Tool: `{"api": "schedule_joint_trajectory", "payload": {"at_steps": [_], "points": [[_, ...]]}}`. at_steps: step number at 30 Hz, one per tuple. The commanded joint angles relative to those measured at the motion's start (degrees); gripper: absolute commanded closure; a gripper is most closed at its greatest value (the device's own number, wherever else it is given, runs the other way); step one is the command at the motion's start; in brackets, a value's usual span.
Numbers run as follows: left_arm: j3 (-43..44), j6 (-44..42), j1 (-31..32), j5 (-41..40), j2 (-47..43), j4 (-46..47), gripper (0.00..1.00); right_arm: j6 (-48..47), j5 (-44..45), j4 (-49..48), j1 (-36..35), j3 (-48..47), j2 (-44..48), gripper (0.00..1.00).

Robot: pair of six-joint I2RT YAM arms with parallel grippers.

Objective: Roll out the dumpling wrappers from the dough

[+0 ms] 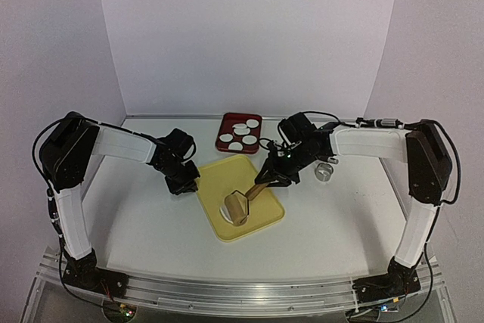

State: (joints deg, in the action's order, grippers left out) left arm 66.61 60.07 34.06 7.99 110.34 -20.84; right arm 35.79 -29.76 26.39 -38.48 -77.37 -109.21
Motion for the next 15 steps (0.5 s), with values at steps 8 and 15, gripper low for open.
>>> {"api": "schedule_joint_trajectory", "payload": {"at_steps": [8, 15], "points": [[1.19, -0.87, -2.6, -6.36, -0.66, -0.34, 1.0, -8.41, 36.3, 26.01, 5.13, 8.28, -8.16, 1.0], [1.34, -0.49, -2.6, -6.56, -0.75, -0.31, 1.0, -9.22, 36.7, 25.91, 6.04, 8.64, -8.04, 1.0]]}}
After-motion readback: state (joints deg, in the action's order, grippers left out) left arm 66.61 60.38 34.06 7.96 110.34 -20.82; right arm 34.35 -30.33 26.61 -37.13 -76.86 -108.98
